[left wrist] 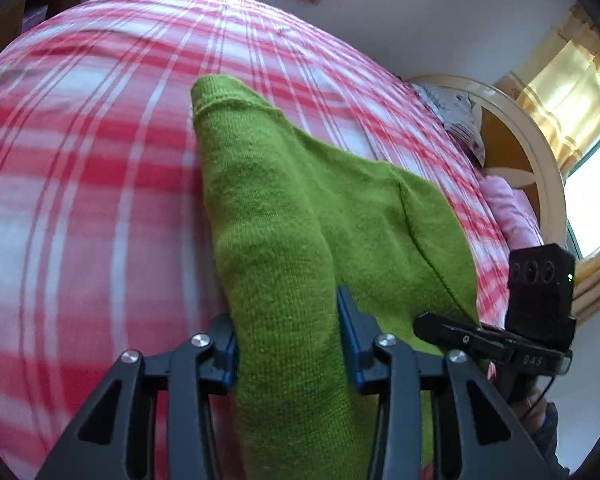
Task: Fold small clothes
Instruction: 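Grasp the folded sweater with both tools and lift it off the bed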
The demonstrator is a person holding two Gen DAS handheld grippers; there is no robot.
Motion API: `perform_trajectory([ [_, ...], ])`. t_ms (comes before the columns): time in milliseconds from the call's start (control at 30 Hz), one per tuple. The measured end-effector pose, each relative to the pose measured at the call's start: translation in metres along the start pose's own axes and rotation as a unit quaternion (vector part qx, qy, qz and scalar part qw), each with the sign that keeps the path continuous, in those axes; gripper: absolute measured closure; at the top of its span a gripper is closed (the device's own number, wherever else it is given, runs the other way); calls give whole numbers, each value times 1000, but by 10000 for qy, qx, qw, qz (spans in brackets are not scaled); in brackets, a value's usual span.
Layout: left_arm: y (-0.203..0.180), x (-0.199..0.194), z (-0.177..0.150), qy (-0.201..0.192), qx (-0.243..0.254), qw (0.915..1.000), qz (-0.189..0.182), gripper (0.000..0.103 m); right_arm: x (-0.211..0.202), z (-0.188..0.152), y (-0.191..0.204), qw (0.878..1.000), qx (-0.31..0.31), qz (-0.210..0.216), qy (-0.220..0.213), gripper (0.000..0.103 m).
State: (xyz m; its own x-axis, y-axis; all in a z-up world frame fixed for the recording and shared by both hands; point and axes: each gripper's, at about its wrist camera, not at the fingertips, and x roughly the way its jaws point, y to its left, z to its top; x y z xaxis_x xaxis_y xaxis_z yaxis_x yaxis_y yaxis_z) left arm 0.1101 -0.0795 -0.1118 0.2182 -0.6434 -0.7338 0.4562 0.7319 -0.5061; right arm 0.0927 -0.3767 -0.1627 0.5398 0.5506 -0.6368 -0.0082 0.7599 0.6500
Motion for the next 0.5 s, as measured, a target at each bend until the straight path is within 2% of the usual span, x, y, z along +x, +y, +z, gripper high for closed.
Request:
perform_trajectory([
  [100,-1,-15,-27,23,-29,10000,3,59,-6,-34,13,9999,-85,71,92,58],
  [200,1,-21,-37,-106,-23,9998,186,40,-9,-55,25,9996,-263,-39,32,54],
  [233,1,-20,-35,-151,-6,9995,286,36,-10,-58,27,9994,-303,-130,-53,53],
  [267,0,-18,-31,-185,22,9993,333,35,-10,-58,29,9991,-326,-230,-146,47],
  [333,1,-12,-23,-239,78,9987,441,23,-9,-54,30,9984,-302,-386,-273,42],
  [400,-1,-4,-19,-279,116,9984,480,16,-11,-48,25,9978,-186,-478,-432,37],
  [500,-10,5,-19,-348,367,9963,700,13,-8,-39,19,9973,-178,-479,-534,32],
])
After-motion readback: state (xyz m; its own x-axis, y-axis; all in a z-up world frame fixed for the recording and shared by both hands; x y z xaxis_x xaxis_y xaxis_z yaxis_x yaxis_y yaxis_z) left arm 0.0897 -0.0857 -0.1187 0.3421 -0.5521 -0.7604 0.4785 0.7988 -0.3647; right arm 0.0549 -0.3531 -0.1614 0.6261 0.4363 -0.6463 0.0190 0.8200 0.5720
